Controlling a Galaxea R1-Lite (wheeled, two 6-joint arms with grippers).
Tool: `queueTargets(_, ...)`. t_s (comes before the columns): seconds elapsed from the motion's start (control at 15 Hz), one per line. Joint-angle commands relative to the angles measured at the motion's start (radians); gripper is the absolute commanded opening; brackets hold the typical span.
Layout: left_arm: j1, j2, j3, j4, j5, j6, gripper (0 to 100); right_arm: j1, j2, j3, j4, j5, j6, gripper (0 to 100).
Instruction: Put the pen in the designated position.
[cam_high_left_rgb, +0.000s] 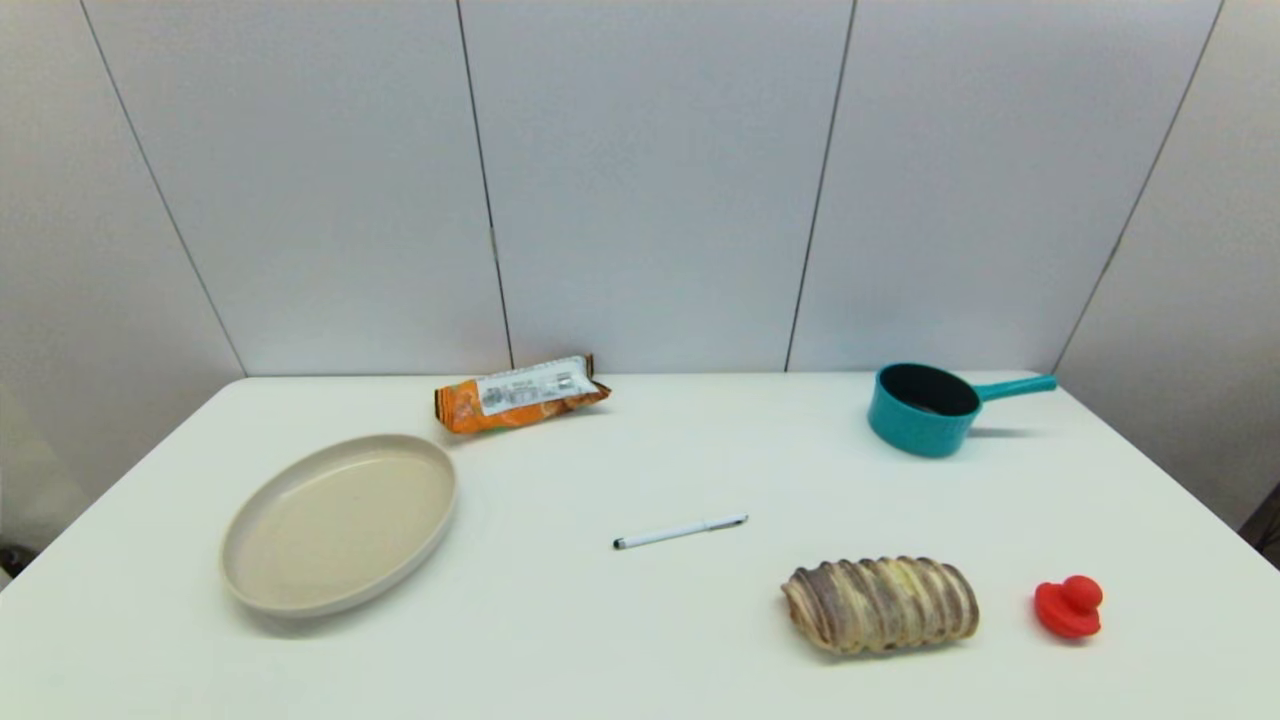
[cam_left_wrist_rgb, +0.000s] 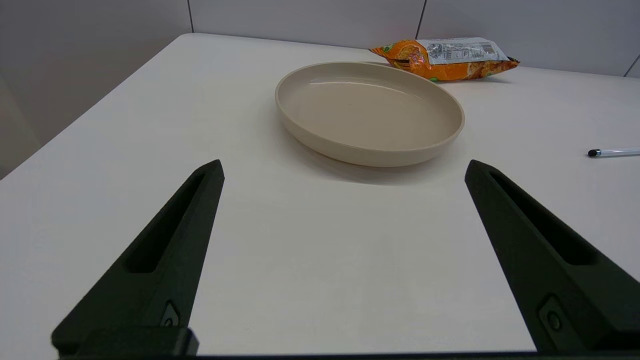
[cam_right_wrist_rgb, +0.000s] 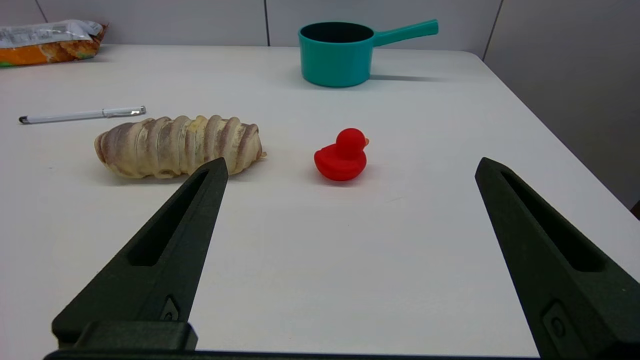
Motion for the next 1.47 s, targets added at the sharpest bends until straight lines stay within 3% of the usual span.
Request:
queueTargets(0.07,0.000,0.000,0.000,-0.001,0.000,-0.001,100,0.001,0.000,0.001,0.000,0.000,0.000,100)
queueTargets(1.47,0.000,0.000,0.000,-0.001,0.000,-0.001,100,0.001,0.000,0.000,0.000,0.000,0.000,100)
